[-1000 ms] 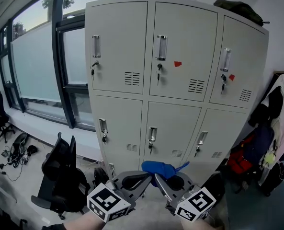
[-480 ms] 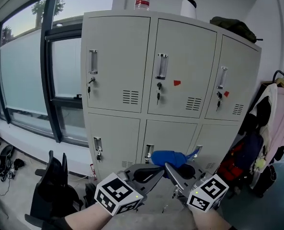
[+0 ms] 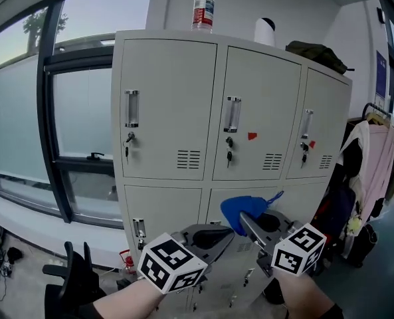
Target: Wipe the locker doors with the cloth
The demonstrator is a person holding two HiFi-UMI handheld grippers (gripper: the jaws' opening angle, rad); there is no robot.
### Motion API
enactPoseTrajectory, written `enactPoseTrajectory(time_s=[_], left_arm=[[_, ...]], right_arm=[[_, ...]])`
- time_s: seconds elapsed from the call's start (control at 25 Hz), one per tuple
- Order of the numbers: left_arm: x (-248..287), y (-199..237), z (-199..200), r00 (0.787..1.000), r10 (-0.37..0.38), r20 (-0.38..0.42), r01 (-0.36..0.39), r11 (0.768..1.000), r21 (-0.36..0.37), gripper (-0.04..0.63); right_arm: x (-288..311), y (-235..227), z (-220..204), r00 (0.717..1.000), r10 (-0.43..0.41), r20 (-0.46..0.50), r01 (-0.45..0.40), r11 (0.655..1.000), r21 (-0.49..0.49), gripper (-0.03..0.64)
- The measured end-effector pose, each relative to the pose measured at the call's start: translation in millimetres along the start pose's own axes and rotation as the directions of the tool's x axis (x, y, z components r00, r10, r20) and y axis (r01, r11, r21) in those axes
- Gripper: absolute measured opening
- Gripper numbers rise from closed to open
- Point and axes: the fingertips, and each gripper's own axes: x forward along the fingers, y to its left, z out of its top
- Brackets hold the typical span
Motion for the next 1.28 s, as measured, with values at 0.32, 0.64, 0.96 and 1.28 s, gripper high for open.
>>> enactPoseTrajectory(time_s=[0.32,0.64,0.96,1.28], left_arm=[[-4.9,17.6,32.6,0.998,-0.037,0.046,0.035,0.999,0.028,0.006],[28.7,31.3,60.2,0.999,0.009,0.047,-0.013,0.998,0.066,0.006],[62.1,40.5,96.6,0.997,0.044,0.067,-0.050,0.994,0.095,0.006],[69.6,52.1,118.4,0.994,0.075,0.074,-0.084,0.989,0.122,0.006]], right_arm=[[25.0,-16.4,46.7,0.999,-0.018,0.031,0.021,0.997,-0.077,0.048],[36.9,-57.1,98.4,0.996,0.029,0.086,-0.016,0.990,-0.141,0.048],[46.0,-109.6,146.8,0.986,0.054,0.159,-0.030,0.988,-0.149,0.048],[63.3,-133.5,222.8,0.958,0.063,0.278,-0.019,0.988,-0.155,0.048]])
